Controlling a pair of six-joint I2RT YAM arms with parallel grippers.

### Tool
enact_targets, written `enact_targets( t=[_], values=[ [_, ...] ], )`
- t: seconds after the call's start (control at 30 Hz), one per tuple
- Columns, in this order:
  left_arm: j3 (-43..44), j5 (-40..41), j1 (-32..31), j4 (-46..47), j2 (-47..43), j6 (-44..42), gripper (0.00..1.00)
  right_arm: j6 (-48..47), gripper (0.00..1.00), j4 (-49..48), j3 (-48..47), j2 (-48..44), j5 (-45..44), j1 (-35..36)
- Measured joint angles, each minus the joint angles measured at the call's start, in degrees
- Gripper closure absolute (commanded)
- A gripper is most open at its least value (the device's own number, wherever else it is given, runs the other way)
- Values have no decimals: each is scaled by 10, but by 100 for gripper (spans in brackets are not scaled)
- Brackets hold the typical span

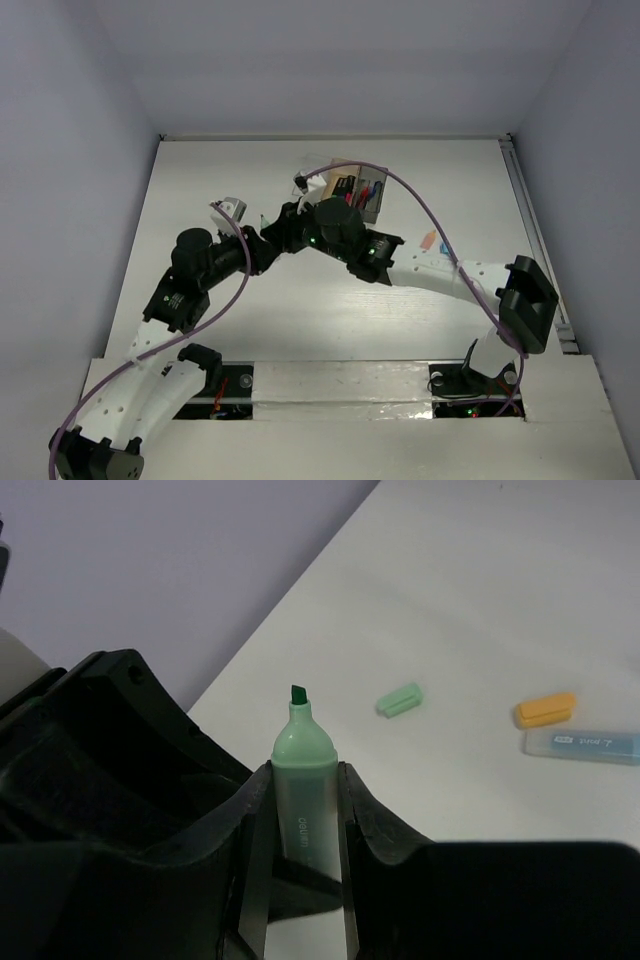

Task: Sort the stationery into containers
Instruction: Pick up the pen from the center of the board, then close the pen cap on the pen.

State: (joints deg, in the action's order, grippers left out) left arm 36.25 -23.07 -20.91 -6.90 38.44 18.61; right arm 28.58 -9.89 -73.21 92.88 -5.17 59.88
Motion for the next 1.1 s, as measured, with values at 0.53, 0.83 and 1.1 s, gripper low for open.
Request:
enact_targets(
  t=[0.53, 0.83, 1.1],
  values=[
    [5, 22, -3, -9, -43, -13, 100, -19, 45, 30, 10, -78, 44, -17],
    [36, 75, -3, -33, -42, -22, 100, -35, 97, 37, 16, -128, 78, -66],
    [152, 118, -3, -34, -73, -21, 100, -18, 94, 18, -7, 51, 113, -66]
  ],
)
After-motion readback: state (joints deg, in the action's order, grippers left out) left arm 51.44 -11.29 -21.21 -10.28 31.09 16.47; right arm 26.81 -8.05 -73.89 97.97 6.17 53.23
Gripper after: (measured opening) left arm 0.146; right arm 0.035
